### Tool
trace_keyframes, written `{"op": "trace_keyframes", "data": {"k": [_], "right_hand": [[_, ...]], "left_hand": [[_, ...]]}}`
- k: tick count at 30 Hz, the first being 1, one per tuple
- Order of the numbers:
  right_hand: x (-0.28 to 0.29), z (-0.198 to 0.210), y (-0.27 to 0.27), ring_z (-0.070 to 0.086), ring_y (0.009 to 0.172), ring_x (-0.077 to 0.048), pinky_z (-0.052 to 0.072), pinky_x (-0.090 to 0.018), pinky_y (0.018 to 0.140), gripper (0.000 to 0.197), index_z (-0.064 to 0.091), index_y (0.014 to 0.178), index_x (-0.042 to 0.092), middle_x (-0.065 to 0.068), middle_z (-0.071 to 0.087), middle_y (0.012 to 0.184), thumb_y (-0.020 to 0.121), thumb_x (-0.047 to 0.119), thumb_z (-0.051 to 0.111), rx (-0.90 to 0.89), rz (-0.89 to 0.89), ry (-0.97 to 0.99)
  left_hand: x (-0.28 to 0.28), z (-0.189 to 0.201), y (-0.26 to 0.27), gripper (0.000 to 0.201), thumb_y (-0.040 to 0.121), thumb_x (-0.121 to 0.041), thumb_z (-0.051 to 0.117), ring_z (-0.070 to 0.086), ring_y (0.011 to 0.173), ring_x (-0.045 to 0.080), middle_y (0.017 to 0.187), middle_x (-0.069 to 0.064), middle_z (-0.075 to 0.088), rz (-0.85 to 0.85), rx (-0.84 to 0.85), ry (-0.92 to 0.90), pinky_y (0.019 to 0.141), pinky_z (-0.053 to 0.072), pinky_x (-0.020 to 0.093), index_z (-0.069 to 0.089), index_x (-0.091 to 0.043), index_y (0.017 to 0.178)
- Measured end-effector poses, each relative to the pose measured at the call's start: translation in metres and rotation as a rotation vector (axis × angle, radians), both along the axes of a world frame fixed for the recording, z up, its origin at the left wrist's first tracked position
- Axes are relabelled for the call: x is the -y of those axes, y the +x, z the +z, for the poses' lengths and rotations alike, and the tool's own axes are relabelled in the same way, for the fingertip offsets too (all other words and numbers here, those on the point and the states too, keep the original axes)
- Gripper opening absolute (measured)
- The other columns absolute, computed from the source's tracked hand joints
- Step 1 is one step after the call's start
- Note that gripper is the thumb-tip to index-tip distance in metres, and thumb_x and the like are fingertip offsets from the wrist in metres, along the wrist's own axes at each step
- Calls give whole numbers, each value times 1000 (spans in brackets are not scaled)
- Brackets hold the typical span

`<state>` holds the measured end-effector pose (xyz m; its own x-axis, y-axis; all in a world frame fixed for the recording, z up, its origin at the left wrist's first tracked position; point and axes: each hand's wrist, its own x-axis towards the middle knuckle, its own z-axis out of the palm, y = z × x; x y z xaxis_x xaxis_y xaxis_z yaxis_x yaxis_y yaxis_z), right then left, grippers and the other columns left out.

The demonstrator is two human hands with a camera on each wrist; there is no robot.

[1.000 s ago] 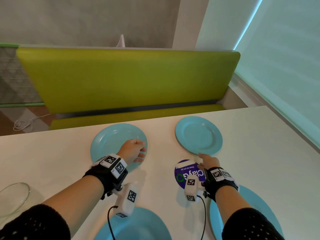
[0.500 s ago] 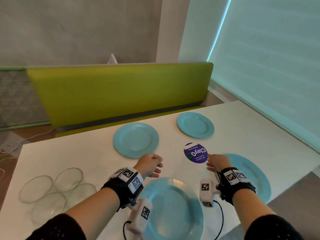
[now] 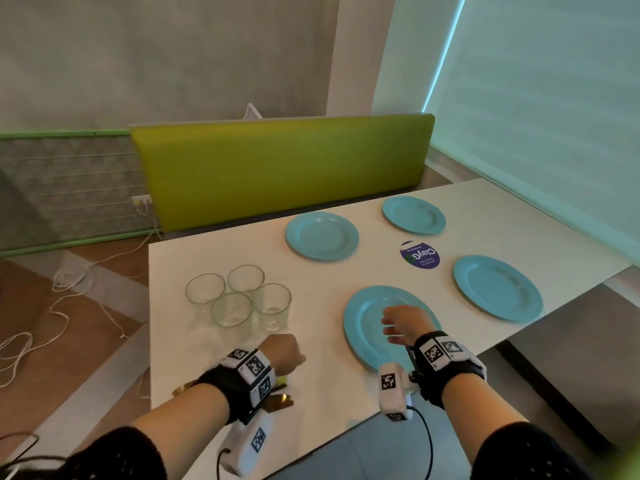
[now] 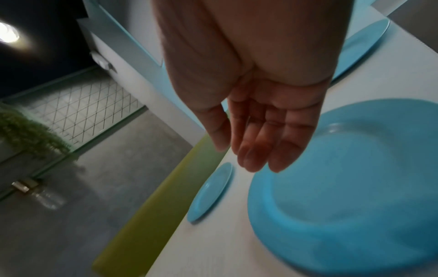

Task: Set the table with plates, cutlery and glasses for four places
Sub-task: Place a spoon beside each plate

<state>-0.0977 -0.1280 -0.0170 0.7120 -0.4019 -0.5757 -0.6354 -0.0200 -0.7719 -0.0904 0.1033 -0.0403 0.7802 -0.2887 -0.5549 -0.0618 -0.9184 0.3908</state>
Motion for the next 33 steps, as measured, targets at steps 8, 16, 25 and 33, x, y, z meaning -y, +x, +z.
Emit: {"op": "trace_keyframes", "data": {"k": [8, 16, 25, 33], "right_hand": [[-45, -8, -24, 48, 57, -19, 40, -27, 52, 16, 52, 78, 9, -7, 54, 72, 94, 8, 49, -39, 75, -12], [-55, -17, -43, 51, 56, -19, 43, -28, 52, 18, 53, 75, 11, -7, 55, 71, 92, 6, 51, -51, 113, -46], [-58, -21, -60, 52, 57, -19, 43, -28, 54, 19, 55, 75, 12, -6, 56, 73, 93, 6, 50, -54, 109, -51], [-70, -21, -61, 51, 57, -17, 43, -27, 54, 20, 55, 75, 12, -5, 56, 72, 94, 7, 50, -48, 156, -56]], "left_hand": [[-70, -37, -29, 55, 90, -21, 56, 38, 131, 28, 140, 12, 39, 14, 123, 333, 105, 38, 35, 32, -8, 138], [-103, -58, -24, 62, 92, -30, 55, 37, 133, 29, 145, 11, 36, -19, 174, 343, 111, 32, 37, 26, -11, 144], [-112, -63, -12, 49, 94, -31, 51, 40, 129, 25, 139, 9, 41, -53, 131, 310, 106, 38, 36, 41, -13, 139], [-111, -70, -14, 38, 98, -23, 44, 39, 128, 27, 136, 12, 41, -56, 174, 380, 104, 39, 35, 43, -7, 133]]}}
